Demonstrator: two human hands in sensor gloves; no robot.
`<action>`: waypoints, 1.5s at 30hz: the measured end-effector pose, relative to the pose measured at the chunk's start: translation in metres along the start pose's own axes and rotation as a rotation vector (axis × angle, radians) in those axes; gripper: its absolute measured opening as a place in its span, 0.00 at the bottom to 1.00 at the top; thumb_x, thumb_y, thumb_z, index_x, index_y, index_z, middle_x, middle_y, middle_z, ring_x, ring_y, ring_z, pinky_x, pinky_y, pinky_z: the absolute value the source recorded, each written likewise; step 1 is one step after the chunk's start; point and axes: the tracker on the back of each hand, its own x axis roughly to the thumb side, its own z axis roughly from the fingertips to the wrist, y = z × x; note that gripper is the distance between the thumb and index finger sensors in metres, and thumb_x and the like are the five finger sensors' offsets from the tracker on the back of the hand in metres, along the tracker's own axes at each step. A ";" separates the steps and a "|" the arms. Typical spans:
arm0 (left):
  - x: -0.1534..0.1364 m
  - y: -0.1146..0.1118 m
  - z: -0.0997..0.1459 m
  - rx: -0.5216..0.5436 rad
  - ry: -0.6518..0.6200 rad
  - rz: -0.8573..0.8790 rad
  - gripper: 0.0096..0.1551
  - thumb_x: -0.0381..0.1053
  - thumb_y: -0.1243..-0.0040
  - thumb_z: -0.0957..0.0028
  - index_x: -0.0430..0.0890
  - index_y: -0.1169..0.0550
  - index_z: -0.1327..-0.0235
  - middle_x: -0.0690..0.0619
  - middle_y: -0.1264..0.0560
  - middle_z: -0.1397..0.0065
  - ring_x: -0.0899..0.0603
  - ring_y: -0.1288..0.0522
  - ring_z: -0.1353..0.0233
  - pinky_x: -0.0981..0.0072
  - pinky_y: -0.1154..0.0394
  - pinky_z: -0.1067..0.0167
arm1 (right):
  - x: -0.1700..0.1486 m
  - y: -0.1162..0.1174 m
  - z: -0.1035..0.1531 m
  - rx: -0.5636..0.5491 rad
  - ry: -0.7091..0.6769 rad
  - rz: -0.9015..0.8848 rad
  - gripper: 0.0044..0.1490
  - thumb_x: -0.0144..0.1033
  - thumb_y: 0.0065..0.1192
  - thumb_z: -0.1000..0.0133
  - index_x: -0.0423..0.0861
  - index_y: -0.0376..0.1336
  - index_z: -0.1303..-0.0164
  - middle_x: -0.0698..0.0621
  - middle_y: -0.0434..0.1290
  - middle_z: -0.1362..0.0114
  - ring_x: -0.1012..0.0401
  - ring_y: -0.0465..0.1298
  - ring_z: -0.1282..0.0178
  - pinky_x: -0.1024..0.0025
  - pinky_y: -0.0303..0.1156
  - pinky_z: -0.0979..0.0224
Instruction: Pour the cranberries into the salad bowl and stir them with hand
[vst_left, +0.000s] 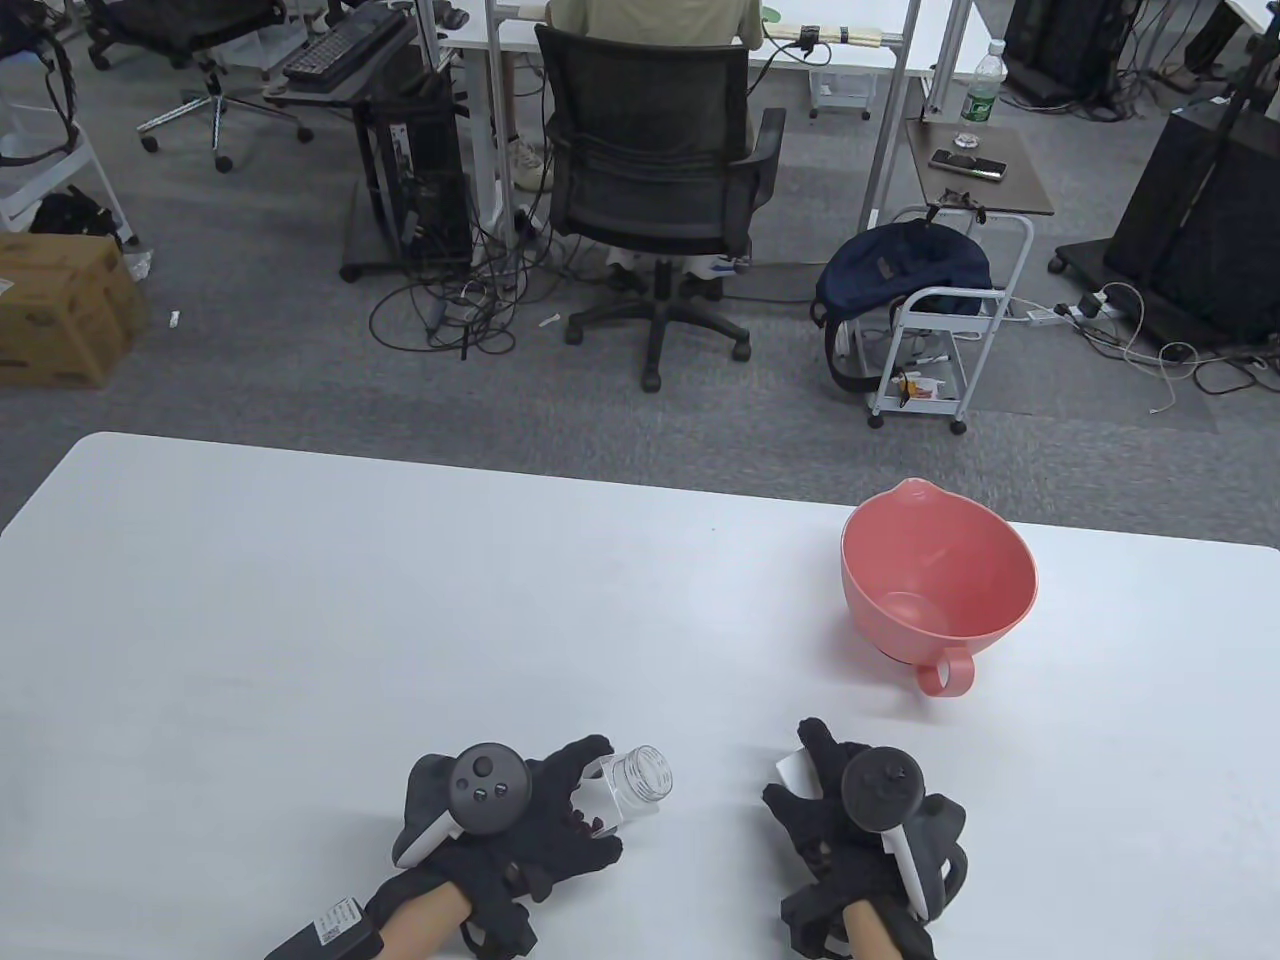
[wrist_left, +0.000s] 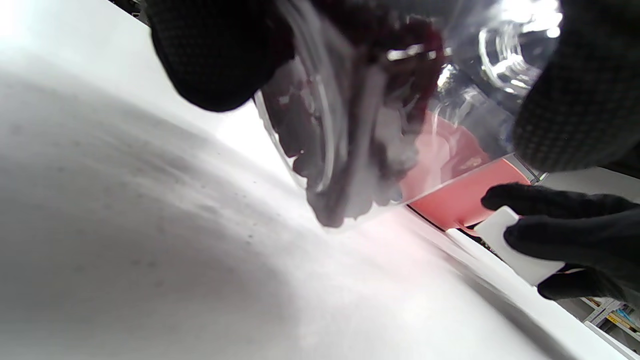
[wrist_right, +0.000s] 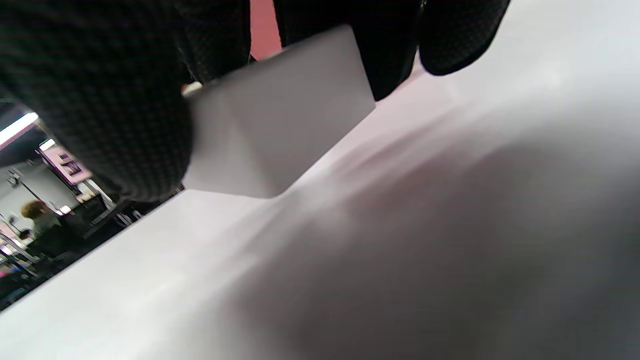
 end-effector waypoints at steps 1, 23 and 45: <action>0.000 0.000 0.000 0.002 0.000 0.001 0.59 0.78 0.19 0.62 0.67 0.41 0.22 0.62 0.28 0.16 0.41 0.23 0.24 0.57 0.18 0.43 | -0.001 0.001 -0.001 0.009 0.009 0.016 0.48 0.65 0.83 0.60 0.71 0.61 0.29 0.52 0.67 0.22 0.49 0.70 0.28 0.48 0.68 0.26; -0.002 0.002 0.003 0.028 -0.005 -0.009 0.59 0.78 0.19 0.62 0.67 0.41 0.22 0.62 0.28 0.16 0.41 0.23 0.24 0.57 0.18 0.43 | 0.009 0.009 0.006 0.106 -0.017 0.076 0.56 0.71 0.77 0.58 0.63 0.55 0.22 0.48 0.61 0.16 0.45 0.65 0.22 0.47 0.67 0.24; -0.008 0.007 0.001 0.046 0.019 0.043 0.59 0.78 0.19 0.62 0.67 0.41 0.22 0.62 0.28 0.16 0.41 0.23 0.24 0.57 0.18 0.43 | 0.068 -0.078 -0.001 -0.337 -0.115 -0.042 0.51 0.68 0.75 0.56 0.60 0.59 0.25 0.49 0.56 0.15 0.45 0.53 0.15 0.46 0.58 0.18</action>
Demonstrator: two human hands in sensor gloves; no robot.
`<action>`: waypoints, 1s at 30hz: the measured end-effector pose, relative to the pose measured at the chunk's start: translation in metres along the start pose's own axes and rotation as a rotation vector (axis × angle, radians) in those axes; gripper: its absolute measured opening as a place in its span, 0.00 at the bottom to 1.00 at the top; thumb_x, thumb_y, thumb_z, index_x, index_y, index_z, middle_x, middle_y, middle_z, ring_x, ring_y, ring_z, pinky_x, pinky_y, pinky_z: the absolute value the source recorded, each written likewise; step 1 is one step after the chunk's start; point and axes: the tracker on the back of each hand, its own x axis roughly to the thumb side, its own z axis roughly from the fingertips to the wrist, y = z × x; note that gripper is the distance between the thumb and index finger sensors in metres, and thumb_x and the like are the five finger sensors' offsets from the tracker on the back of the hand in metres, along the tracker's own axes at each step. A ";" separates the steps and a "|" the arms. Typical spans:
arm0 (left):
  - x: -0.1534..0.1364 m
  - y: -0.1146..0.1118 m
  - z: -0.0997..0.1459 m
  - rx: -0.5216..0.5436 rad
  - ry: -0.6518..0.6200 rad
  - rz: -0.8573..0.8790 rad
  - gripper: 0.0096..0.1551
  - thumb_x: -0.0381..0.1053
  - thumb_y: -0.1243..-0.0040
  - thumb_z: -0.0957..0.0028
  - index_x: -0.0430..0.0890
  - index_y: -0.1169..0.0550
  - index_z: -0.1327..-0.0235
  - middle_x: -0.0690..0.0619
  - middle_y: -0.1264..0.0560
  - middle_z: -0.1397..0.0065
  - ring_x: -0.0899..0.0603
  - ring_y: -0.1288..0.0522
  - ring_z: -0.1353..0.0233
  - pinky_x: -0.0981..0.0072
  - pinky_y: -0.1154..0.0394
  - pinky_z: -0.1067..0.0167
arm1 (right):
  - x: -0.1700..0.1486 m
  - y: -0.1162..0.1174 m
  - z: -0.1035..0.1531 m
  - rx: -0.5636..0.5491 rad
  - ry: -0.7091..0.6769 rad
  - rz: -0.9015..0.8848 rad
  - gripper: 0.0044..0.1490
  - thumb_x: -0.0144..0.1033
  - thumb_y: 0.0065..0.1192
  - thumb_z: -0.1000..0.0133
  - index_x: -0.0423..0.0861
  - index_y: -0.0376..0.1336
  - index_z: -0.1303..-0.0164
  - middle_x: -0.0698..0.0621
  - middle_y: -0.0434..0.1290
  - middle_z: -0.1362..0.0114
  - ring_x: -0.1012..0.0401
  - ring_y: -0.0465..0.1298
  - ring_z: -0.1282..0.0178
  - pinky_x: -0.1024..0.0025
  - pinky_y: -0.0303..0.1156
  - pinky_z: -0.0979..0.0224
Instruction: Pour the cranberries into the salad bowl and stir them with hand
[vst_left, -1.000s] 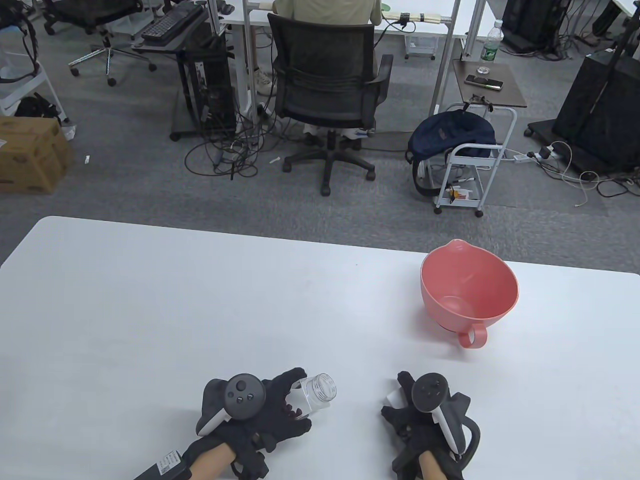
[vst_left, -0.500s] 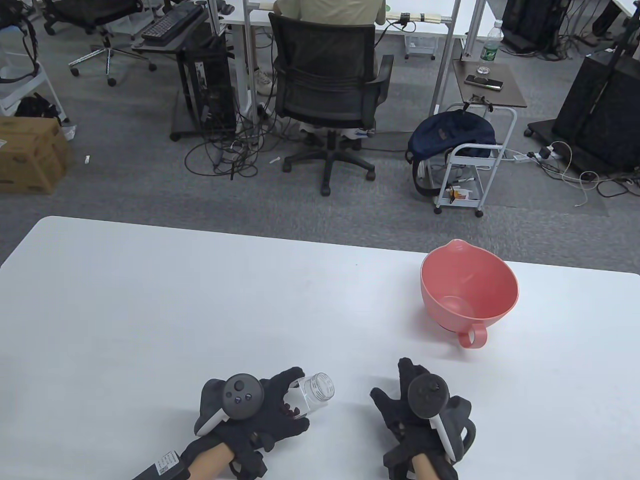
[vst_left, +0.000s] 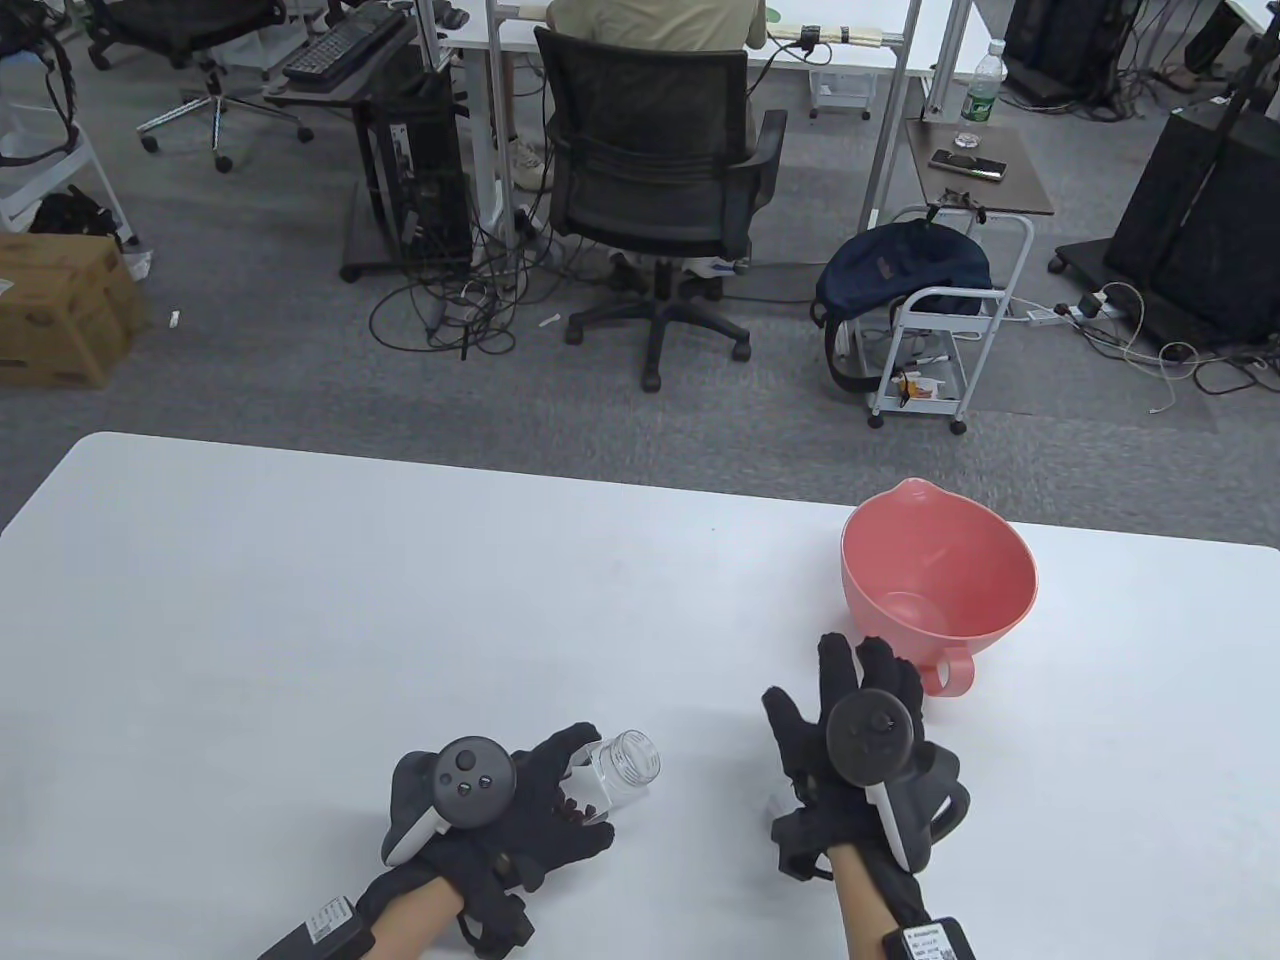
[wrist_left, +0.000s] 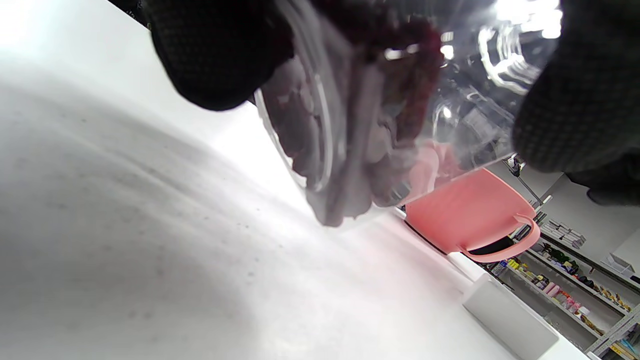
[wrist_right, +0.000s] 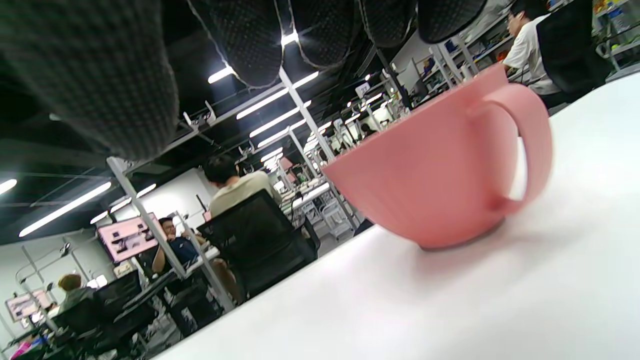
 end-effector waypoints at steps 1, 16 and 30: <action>0.000 0.000 0.000 -0.002 -0.002 -0.005 0.59 0.78 0.19 0.62 0.67 0.41 0.22 0.62 0.28 0.16 0.41 0.23 0.24 0.57 0.18 0.43 | 0.002 -0.004 -0.008 -0.026 0.006 0.022 0.50 0.68 0.75 0.56 0.60 0.59 0.25 0.49 0.55 0.15 0.45 0.53 0.15 0.46 0.58 0.17; -0.003 0.005 -0.002 0.011 0.014 0.031 0.59 0.78 0.19 0.63 0.67 0.41 0.22 0.62 0.28 0.16 0.41 0.23 0.24 0.57 0.18 0.42 | -0.019 0.010 -0.073 0.060 0.036 0.245 0.57 0.73 0.76 0.61 0.66 0.54 0.23 0.58 0.53 0.11 0.52 0.46 0.10 0.43 0.45 0.15; -0.005 0.008 -0.001 0.015 0.021 0.041 0.59 0.78 0.19 0.63 0.67 0.41 0.22 0.62 0.28 0.16 0.41 0.23 0.24 0.57 0.18 0.43 | -0.050 0.053 -0.089 0.008 0.151 0.309 0.47 0.64 0.75 0.55 0.64 0.57 0.27 0.58 0.63 0.18 0.52 0.51 0.12 0.44 0.46 0.15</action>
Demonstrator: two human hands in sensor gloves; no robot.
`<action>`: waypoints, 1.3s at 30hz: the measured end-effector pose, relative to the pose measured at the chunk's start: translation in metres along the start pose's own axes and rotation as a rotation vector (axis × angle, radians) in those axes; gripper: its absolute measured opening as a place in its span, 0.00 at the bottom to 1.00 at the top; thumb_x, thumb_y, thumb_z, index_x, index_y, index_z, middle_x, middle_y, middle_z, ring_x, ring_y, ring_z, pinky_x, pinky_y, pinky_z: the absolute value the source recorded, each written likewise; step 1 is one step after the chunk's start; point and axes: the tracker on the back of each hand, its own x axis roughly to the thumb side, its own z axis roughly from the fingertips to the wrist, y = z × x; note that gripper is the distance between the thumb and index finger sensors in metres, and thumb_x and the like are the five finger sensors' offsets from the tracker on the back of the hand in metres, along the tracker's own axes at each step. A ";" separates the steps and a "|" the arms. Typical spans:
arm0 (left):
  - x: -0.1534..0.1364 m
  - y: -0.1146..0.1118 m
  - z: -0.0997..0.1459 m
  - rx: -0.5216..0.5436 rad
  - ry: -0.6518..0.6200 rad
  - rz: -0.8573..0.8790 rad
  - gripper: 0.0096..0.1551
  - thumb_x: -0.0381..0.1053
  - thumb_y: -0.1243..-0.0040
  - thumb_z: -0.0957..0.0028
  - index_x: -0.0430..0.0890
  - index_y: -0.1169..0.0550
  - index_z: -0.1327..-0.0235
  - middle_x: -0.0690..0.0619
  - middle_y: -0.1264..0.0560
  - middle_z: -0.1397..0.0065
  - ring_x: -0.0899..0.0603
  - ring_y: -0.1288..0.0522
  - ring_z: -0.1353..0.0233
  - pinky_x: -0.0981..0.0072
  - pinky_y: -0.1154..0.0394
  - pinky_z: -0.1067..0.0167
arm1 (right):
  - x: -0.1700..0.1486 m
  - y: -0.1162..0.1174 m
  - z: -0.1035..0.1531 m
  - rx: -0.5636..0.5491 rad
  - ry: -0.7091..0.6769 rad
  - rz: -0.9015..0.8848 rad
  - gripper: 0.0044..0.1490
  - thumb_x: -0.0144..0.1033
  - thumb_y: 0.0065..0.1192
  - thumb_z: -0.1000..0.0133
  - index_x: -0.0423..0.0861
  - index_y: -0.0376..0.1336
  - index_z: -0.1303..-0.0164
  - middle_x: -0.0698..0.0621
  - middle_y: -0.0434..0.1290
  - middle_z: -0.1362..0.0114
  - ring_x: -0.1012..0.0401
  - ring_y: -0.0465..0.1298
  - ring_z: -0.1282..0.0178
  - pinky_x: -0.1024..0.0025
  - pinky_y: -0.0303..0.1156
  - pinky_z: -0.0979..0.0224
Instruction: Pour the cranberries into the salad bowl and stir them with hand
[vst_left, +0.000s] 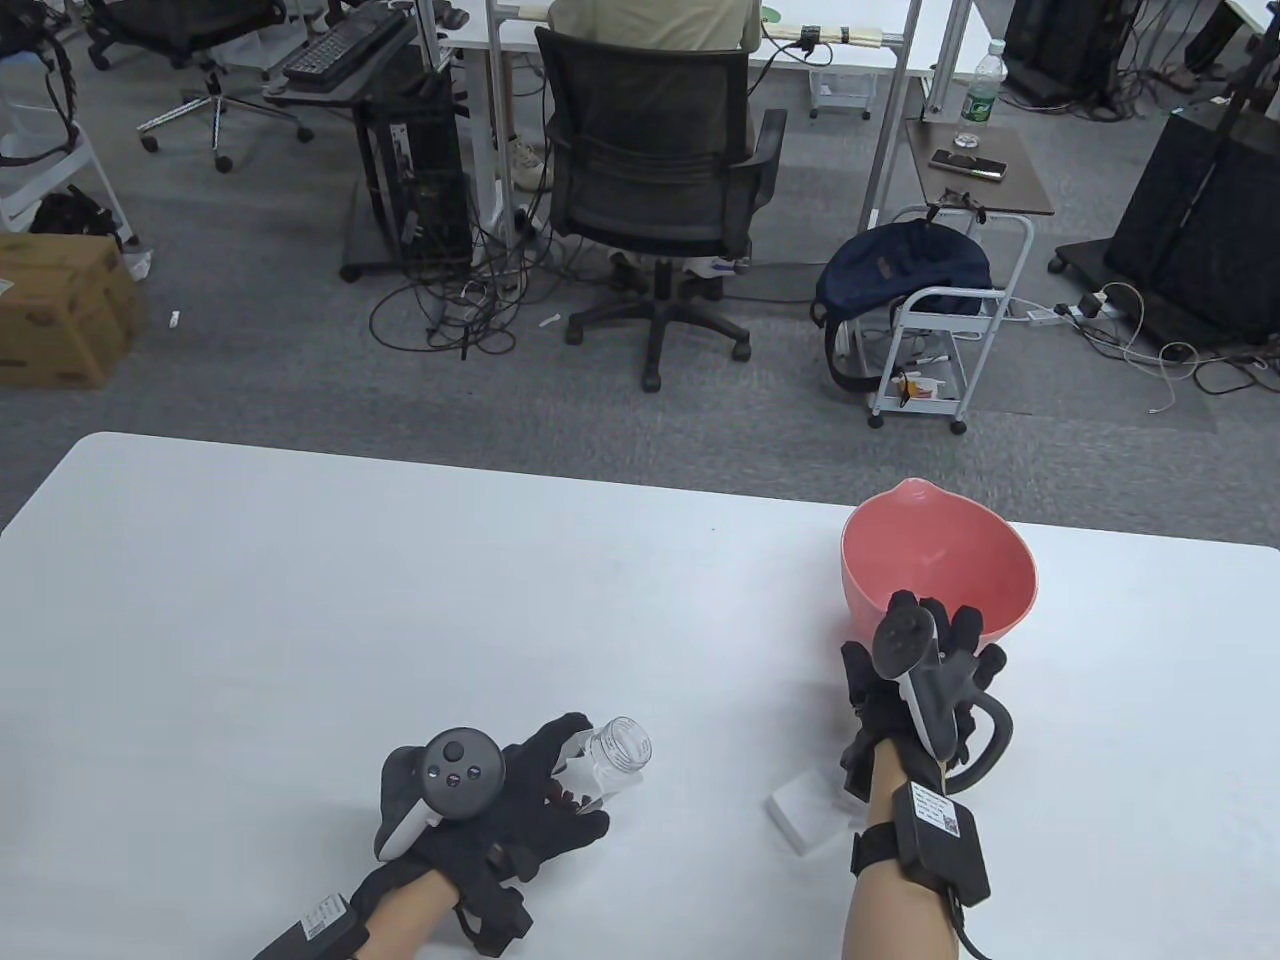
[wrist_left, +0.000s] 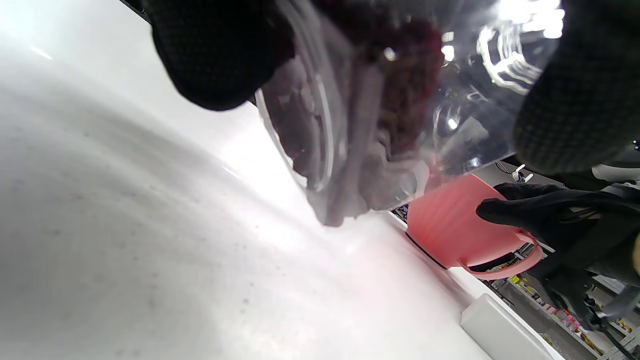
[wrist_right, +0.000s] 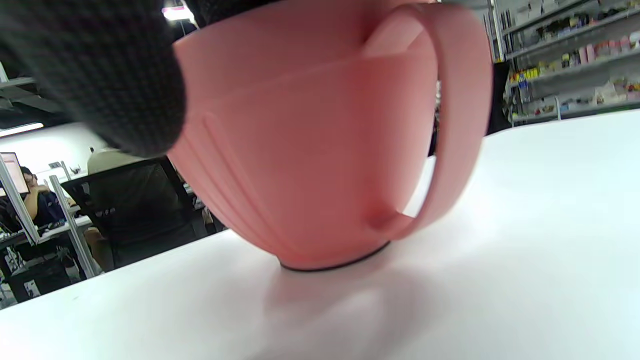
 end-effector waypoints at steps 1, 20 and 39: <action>0.000 -0.001 0.000 -0.003 0.002 -0.001 0.59 0.78 0.19 0.62 0.67 0.41 0.22 0.62 0.28 0.16 0.41 0.23 0.24 0.57 0.18 0.43 | 0.001 0.002 -0.001 -0.015 0.002 0.015 0.45 0.62 0.75 0.54 0.64 0.58 0.28 0.58 0.64 0.20 0.52 0.52 0.13 0.44 0.47 0.15; -0.012 0.004 -0.003 0.006 0.051 0.058 0.59 0.78 0.19 0.62 0.67 0.41 0.22 0.62 0.28 0.16 0.41 0.23 0.25 0.57 0.18 0.43 | 0.017 -0.017 0.009 -0.047 -0.156 -0.016 0.27 0.48 0.82 0.58 0.65 0.71 0.49 0.62 0.76 0.39 0.57 0.68 0.25 0.39 0.70 0.26; -0.033 0.030 0.001 0.200 0.166 0.189 0.60 0.81 0.25 0.61 0.68 0.45 0.22 0.62 0.30 0.15 0.43 0.23 0.24 0.60 0.18 0.42 | 0.073 -0.061 0.118 -0.020 -0.581 -0.186 0.27 0.49 0.83 0.58 0.66 0.72 0.48 0.62 0.77 0.39 0.55 0.69 0.24 0.38 0.71 0.26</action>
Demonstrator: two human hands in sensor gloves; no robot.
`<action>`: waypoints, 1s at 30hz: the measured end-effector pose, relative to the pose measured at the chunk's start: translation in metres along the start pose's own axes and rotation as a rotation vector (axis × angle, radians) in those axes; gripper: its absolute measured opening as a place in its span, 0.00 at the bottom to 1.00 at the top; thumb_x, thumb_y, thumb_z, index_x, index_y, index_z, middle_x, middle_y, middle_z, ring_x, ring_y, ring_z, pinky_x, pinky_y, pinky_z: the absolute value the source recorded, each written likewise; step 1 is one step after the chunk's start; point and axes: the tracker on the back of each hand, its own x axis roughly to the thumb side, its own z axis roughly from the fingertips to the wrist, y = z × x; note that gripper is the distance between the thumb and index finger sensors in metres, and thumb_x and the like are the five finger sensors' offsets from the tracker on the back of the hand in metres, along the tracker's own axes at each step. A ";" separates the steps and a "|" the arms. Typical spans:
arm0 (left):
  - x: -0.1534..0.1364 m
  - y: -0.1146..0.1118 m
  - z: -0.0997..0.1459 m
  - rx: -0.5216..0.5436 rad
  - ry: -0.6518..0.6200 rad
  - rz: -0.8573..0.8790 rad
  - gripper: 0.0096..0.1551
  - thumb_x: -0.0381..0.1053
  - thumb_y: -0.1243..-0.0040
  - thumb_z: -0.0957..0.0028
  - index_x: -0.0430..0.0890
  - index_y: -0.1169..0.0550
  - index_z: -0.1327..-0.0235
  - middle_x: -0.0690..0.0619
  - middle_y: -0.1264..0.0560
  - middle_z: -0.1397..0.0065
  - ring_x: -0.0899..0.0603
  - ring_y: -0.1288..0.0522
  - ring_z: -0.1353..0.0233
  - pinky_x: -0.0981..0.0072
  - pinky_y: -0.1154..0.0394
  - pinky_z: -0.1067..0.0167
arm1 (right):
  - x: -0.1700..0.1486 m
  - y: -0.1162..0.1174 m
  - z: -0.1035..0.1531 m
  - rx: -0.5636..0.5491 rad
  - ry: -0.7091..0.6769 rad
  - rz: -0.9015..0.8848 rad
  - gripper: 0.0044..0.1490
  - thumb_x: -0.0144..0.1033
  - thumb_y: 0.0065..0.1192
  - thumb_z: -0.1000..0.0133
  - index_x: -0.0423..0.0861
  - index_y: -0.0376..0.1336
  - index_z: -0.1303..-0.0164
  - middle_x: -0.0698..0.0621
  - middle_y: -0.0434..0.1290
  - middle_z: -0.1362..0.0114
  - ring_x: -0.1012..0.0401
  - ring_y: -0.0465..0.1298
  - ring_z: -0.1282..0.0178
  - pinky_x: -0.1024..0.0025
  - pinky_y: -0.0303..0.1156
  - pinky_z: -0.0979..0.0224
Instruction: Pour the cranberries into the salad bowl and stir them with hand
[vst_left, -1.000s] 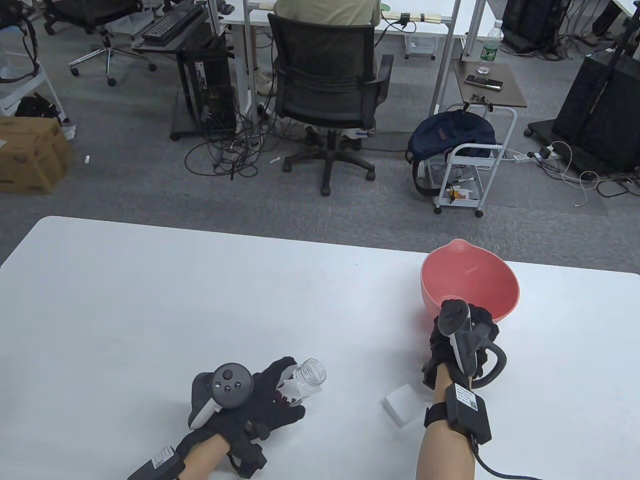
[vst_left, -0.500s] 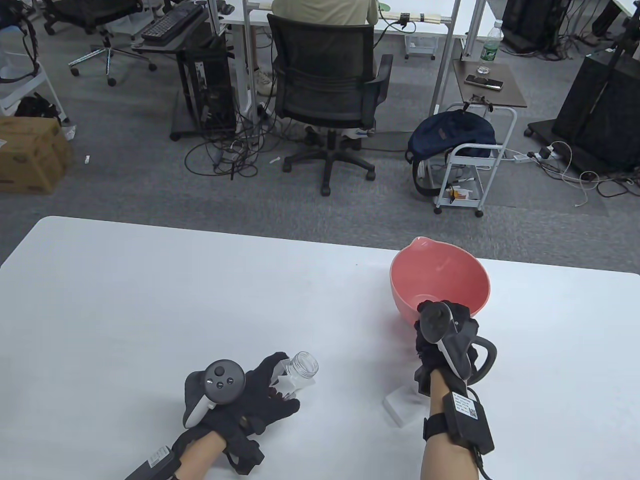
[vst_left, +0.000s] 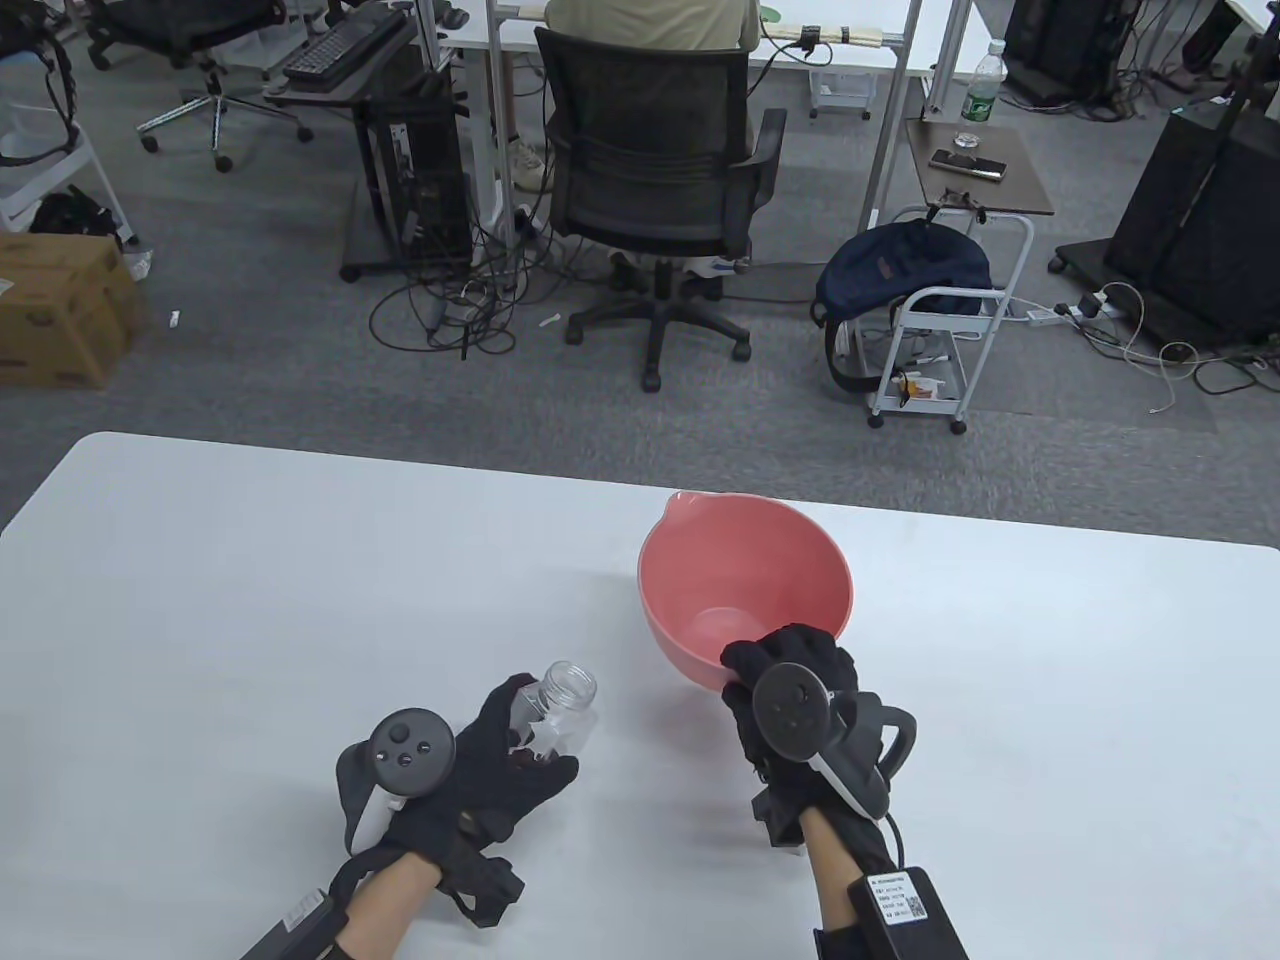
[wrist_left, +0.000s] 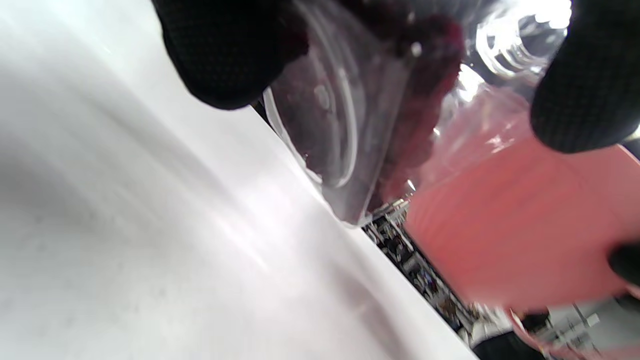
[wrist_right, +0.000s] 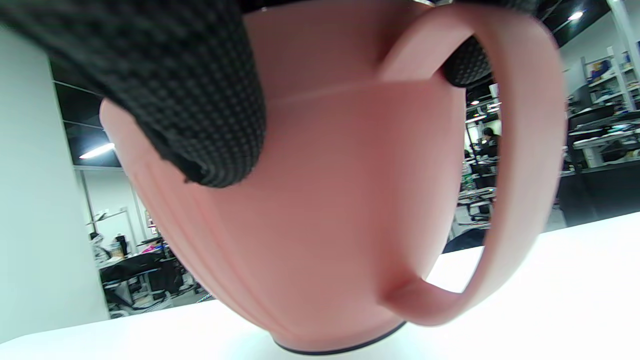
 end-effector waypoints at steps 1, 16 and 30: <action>-0.003 0.004 0.000 0.019 0.019 0.017 0.60 0.82 0.26 0.60 0.68 0.45 0.21 0.63 0.30 0.15 0.43 0.23 0.24 0.61 0.18 0.42 | 0.003 0.002 0.005 -0.001 -0.013 -0.011 0.27 0.49 0.83 0.58 0.66 0.71 0.48 0.62 0.77 0.39 0.55 0.69 0.24 0.38 0.71 0.26; -0.033 0.036 -0.001 0.171 0.164 0.100 0.62 0.83 0.33 0.54 0.64 0.56 0.22 0.65 0.38 0.13 0.43 0.29 0.21 0.61 0.22 0.37 | 0.037 0.022 0.068 0.012 -0.207 -0.089 0.28 0.48 0.83 0.58 0.65 0.71 0.47 0.62 0.76 0.38 0.56 0.69 0.23 0.38 0.71 0.26; -0.037 0.045 0.004 0.220 0.162 0.091 0.65 0.79 0.28 0.53 0.58 0.55 0.22 0.58 0.38 0.15 0.43 0.28 0.22 0.63 0.21 0.36 | 0.025 0.041 0.085 0.053 -0.229 -0.141 0.28 0.49 0.82 0.57 0.69 0.70 0.46 0.63 0.75 0.33 0.57 0.66 0.20 0.41 0.66 0.21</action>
